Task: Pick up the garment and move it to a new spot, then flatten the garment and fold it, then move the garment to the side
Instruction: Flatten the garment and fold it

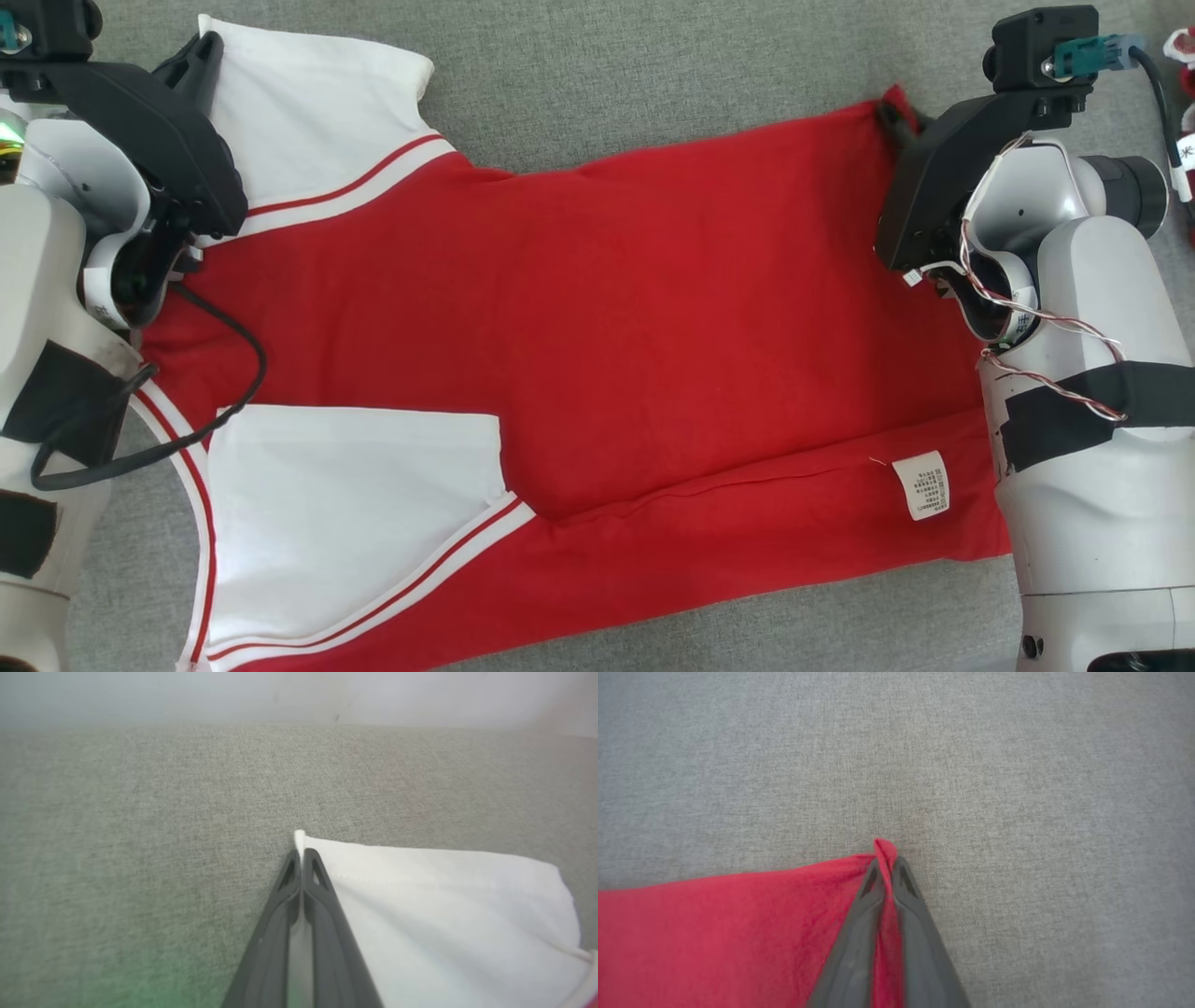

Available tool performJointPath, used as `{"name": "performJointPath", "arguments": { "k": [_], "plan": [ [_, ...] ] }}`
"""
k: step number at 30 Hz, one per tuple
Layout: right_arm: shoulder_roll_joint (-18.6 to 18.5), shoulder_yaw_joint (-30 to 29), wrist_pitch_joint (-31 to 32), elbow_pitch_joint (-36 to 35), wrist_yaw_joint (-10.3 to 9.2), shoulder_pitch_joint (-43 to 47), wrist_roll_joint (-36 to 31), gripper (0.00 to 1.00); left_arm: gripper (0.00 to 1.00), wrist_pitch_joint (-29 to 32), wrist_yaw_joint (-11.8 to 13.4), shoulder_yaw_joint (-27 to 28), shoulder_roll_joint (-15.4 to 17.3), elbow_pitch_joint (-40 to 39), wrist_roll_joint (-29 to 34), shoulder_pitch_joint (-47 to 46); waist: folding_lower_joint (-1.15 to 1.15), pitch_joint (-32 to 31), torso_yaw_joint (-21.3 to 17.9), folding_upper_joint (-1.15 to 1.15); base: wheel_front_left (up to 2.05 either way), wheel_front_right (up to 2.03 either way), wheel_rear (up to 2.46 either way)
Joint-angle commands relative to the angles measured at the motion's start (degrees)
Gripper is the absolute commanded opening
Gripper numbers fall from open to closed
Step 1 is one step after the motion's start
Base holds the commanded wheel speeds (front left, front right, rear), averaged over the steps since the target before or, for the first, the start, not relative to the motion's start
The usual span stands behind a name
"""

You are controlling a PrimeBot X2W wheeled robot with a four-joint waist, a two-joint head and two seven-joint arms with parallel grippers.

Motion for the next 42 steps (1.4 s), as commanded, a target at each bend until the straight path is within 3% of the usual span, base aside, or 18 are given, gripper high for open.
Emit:
{"name": "performJointPath", "arguments": {
  "k": [1,12,16,21,25,35,42],
  "plan": [
    [-0.1,-0.1,0.4,0.6,-0.01,0.5,-0.4,0.00,0.00,-0.1,0.0,-0.4,-0.1,0.3,-0.2,1.5,0.00,0.0,0.0,0.00,0.00,0.00,0.00],
    [-0.1,-0.5,-4.3,-1.0,-0.01,1.0,-0.7,0.00,0.00,-8.2,-1.3,1.8,-0.9,-5.1,-4.5,1.8,0.00,-2.5,1.0,0.00,0.00,0.00,0.00],
    [-0.9,0.2,-7.1,-1.9,-0.01,3.0,1.2,0.00,0.00,-9.9,-1.4,0.8,-0.1,-11.7,-10.3,4.6,0.00,-4.5,2.2,0.00,0.00,0.00,0.00],
    [-2.6,1.3,-9.0,-3.5,-0.01,7.0,3.7,0.00,0.00,-10.8,-1.4,-1.8,3.0,-21.8,-16.8,10.6,0.00,-7.0,3.7,0.00,0.00,0.00,0.00],
    [-5.1,0.6,-10.3,-5.0,-0.01,11.1,4.5,0.00,0.00,-14.4,-1.4,-3.9,4.0,-28.4,-18.6,16.3,0.00,-9.4,5.8,0.00,0.00,0.00,0.00],
    [-8.8,-3.4,-17.7,-10.8,-0.01,22.8,5.6,0.00,0.00,-24.5,-1.1,-7.1,1.5,-36.7,-18.7,30.1,0.00,-15.1,10.6,0.00,0.00,0.00,0.00],
    [-9.9,-4.0,-22.8,-13.2,-0.01,29.2,5.2,0.00,0.00,-26.6,-0.6,-9.6,-0.5,-38.7,-18.3,35.9,0.00,-17.5,12.5,0.00,0.00,0.00,0.00]
  ]
}}
